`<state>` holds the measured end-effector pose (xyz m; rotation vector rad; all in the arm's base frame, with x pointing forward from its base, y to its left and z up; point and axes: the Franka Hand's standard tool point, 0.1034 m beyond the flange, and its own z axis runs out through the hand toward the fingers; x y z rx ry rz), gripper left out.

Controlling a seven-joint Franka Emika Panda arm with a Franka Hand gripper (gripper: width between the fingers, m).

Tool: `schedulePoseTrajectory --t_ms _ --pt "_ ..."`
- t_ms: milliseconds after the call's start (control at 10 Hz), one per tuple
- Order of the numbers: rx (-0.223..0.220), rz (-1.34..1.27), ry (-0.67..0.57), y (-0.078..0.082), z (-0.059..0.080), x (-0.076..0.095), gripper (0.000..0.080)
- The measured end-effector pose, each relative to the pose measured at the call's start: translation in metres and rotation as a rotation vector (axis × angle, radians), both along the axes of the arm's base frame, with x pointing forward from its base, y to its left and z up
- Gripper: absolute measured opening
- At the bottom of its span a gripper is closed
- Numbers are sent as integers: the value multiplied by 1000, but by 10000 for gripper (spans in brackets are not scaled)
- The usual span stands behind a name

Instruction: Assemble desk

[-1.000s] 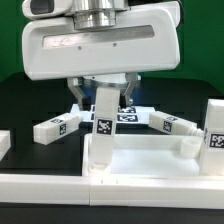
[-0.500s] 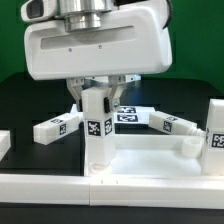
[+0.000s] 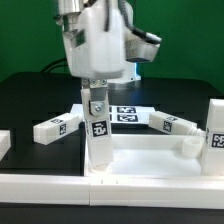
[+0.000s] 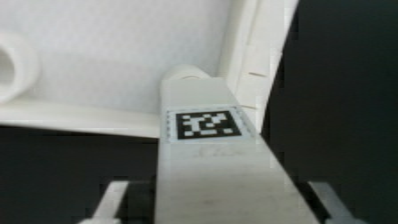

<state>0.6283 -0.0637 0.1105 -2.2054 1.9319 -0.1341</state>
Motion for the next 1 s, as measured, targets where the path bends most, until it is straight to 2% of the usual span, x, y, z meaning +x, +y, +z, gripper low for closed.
schedulePoseTrajectory --t_ms 200,300,400,500,1000 --pt "-7 37 -2 0 0 0 298" --pt "-12 58 -3 1 0 0 538" --pt "-55 309 -9 2 1 -1 538" --pt "-81 509 -19 3 2 0 628" --pt "-144 865 -52 4 2 0 649"
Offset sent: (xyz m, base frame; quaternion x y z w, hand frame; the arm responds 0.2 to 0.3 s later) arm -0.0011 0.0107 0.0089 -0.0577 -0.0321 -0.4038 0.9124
